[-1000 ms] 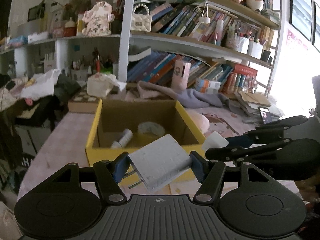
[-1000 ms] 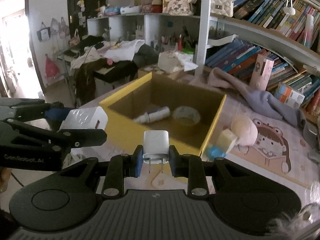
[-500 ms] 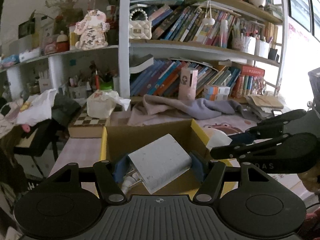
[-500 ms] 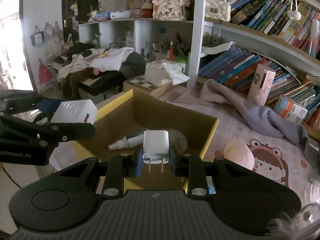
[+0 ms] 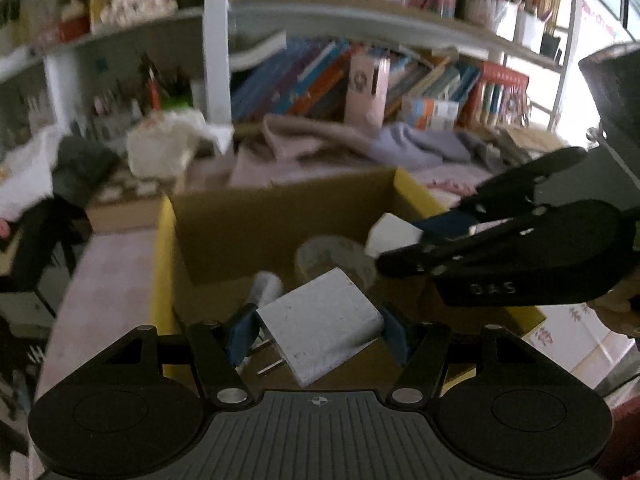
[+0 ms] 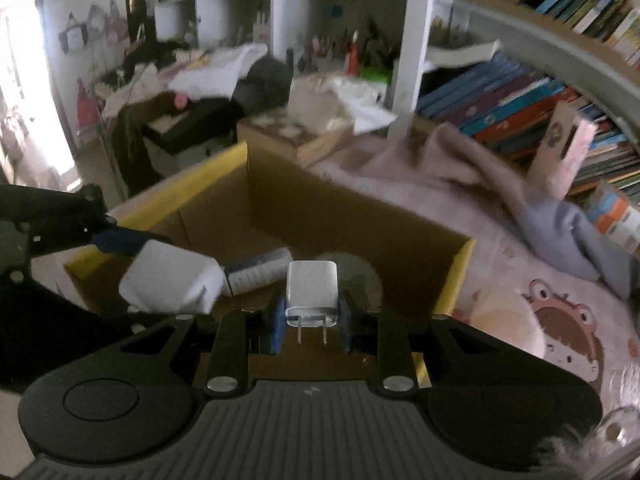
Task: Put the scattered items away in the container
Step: 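Lower both chargers into the yellow box and open both grippers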
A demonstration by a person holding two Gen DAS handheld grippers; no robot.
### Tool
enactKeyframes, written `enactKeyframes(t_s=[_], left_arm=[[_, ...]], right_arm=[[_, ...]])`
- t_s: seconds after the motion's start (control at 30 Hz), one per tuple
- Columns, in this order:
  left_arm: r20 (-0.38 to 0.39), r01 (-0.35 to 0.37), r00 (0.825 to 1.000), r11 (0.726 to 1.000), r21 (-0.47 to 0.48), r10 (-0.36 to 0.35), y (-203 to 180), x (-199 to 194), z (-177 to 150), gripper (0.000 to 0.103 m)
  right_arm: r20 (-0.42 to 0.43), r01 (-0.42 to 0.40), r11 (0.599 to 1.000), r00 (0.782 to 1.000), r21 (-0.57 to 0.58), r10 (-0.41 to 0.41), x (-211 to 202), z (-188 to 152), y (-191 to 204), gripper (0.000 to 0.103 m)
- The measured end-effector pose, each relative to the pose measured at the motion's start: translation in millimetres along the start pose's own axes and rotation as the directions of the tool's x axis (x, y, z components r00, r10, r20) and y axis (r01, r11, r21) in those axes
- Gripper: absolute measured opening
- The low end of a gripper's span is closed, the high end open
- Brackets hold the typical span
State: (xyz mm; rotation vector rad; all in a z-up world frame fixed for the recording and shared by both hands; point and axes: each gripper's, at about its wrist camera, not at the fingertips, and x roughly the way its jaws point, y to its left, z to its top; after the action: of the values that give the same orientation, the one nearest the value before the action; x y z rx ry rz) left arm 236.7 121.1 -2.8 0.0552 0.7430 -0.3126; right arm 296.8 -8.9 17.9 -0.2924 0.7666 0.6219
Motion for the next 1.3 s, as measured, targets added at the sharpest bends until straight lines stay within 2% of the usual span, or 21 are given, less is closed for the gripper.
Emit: enactKeyframes(t_s=[0.27, 0.43, 0.57, 0.9, 1.1, 1.2, 1.27, 1.3], left_arm=[[-0.125, 0.069, 0.989, 0.997, -0.039, -0.074, 9.6, 31.0, -3.7, 0.065], [-0.182, 0.123, 0.974, 0.989, -0.082, -0.136, 21.7, 44.3, -3.2, 0.065], [-0.227, 0.144, 0.959, 0.981, -0.133, -0.171, 29.7, 55.3, -6.2, 0.065], [-0.238, 0.141, 0.956, 0.982, -0.13, -0.169, 28.3, 60.7, -6.3, 0.065], [-0.248, 0.132, 0.955, 0.982, -0.137, -0.163, 28.4, 61.2, -7.3, 0.066], [-0.239, 0.126, 0.958, 0.982, -0.138, -0.156, 27.9, 57.3, -6.0, 0.073], [-0.223, 0.136, 0.96, 0.98, -0.144, -0.166, 27.1, 52.1, -5.8, 0.084], [-0.215, 0.138, 0.962, 0.979, -0.148, -0.168, 26.3, 48.9, -5.7, 0.084]], right_arm=[[-0.155, -0.061, 0.997, 0.986, -0.049, 0.052, 35.5, 1.8, 1.0, 0.025], [-0.259, -0.095, 0.994, 0.963, -0.059, 0.077, 51.6, 2.4, -3.9, 0.025], [-0.301, -0.106, 0.988, 0.951, -0.112, 0.068, 59.9, 0.0, -2.0, 0.025], [-0.311, -0.126, 0.983, 0.947, -0.13, 0.08, 67.8, -0.5, -3.4, 0.025], [-0.298, -0.121, 0.984, 0.952, -0.133, 0.077, 67.0, -1.2, -2.9, 0.025], [-0.274, -0.115, 0.985, 0.959, -0.125, 0.077, 60.7, 0.1, -4.0, 0.027], [-0.253, -0.116, 0.986, 0.964, -0.119, 0.083, 55.1, 1.2, -5.0, 0.032], [-0.243, -0.116, 0.987, 0.966, -0.116, 0.085, 51.8, 1.9, -5.8, 0.033]])
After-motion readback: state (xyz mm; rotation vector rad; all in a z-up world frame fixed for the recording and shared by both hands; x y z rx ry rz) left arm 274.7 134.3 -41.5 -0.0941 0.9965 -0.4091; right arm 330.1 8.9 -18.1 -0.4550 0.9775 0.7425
